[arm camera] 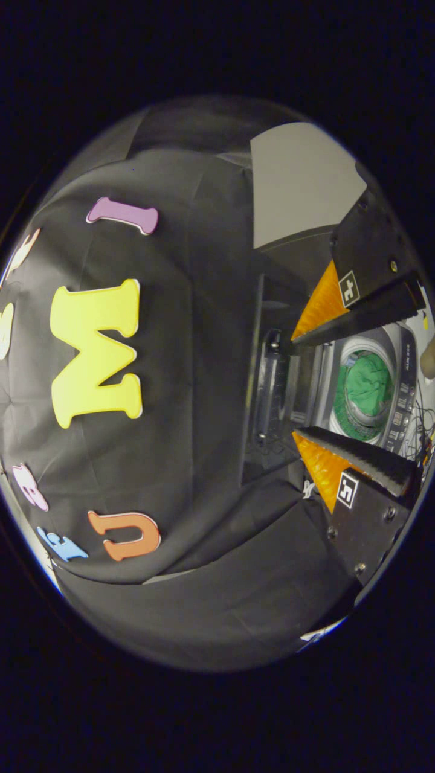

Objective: Put the clothes into the washing machine and then close the washing machine lid.

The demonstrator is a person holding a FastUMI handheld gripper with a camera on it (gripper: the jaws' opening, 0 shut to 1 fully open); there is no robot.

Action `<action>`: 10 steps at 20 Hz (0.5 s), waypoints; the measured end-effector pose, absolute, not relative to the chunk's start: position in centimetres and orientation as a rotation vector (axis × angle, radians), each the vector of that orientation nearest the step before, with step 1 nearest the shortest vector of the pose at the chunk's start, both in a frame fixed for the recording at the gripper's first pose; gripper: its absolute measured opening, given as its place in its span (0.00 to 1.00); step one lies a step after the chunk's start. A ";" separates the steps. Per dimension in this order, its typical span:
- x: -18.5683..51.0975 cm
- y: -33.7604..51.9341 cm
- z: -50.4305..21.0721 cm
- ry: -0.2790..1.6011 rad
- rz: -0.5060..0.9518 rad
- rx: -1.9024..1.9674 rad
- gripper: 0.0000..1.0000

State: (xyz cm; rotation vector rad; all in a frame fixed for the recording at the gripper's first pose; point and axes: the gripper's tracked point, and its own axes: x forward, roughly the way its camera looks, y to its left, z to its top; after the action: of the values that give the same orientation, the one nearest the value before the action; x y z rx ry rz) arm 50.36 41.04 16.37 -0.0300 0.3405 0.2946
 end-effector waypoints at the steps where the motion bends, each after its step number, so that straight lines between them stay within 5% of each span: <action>1: 51.4 41.6 17.2 0.329 0.294 -0.027 0.84; 10: 59.9 45.3 20.1 0.344 0.249 -0.012 0.84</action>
State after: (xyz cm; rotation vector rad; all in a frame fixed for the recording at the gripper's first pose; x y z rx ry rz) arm 59.85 45.29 20.06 -0.0119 0.3438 0.2485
